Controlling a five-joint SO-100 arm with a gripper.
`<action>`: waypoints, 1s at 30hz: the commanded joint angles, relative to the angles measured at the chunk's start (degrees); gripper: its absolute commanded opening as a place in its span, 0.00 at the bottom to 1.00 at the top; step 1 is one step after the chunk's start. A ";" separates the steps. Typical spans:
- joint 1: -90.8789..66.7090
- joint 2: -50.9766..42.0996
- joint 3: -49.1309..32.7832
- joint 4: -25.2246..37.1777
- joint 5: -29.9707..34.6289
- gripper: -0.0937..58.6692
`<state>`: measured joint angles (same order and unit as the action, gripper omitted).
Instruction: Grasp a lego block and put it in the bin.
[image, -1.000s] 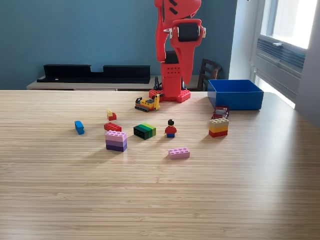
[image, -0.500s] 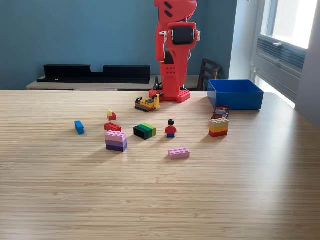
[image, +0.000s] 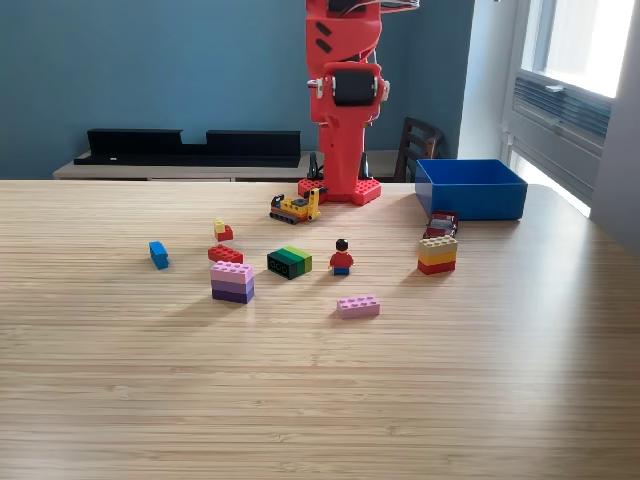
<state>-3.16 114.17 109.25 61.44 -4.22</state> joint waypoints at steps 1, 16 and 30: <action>-5.80 2.99 0.53 -0.44 -3.25 0.00; -15.47 2.81 0.44 -0.53 -9.93 0.00; -25.14 -16.52 -4.57 7.47 -29.18 0.33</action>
<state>-24.70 99.32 110.65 66.71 -30.85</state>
